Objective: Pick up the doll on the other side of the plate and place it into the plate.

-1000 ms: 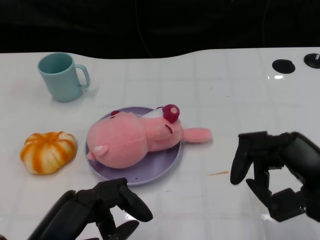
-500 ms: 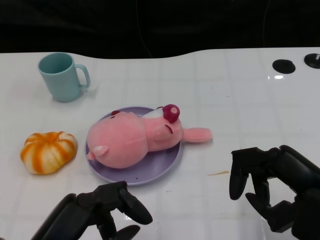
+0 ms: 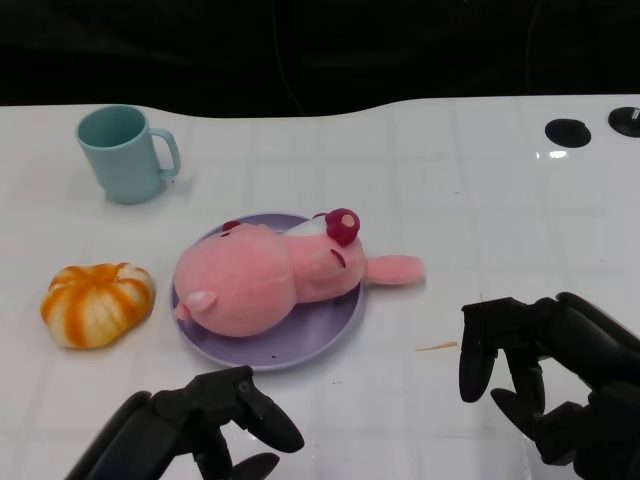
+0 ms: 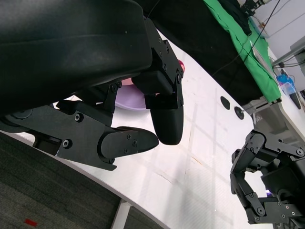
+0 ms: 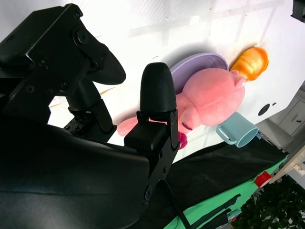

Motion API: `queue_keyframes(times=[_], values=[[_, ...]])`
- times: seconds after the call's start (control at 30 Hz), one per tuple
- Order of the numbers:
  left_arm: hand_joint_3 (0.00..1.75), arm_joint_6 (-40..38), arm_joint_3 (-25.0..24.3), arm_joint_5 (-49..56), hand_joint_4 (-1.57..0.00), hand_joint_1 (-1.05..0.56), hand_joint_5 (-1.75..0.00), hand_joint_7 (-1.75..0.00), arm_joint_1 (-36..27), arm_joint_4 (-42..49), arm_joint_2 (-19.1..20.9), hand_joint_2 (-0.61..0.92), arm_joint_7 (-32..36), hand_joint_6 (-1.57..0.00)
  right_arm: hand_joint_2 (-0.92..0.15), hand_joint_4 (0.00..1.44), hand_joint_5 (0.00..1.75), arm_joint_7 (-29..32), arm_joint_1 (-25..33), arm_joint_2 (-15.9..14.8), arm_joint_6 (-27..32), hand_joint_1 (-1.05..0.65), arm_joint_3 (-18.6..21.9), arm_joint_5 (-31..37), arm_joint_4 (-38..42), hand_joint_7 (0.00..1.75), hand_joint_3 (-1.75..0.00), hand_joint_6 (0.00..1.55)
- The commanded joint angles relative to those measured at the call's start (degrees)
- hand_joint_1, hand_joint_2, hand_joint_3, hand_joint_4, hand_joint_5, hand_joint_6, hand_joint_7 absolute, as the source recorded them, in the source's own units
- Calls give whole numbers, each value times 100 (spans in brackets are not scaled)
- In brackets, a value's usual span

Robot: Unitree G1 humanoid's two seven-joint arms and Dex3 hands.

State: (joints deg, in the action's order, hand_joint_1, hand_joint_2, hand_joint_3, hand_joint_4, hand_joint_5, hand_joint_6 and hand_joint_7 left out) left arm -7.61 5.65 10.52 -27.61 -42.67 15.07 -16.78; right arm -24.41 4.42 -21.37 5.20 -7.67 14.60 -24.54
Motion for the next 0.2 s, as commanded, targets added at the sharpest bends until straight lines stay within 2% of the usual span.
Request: queue_keyframes(times=[0.03, 0.2], values=[[54, 66, -57, 0, -65, -22, -169, -105, -34, -8, 55, 85, 42, -66, -28, 91, 175, -36, -34, -99, 72, 2, 24, -33, -57, 144, -139, 78], [54, 42, -90, -4, -64, -22, -167, -106, -53, -23, 64, 85, 36, -66, -28, 90, 175, -8, -40, -88, 133, 1, 16, 24, -95, 143, -139, 79]])
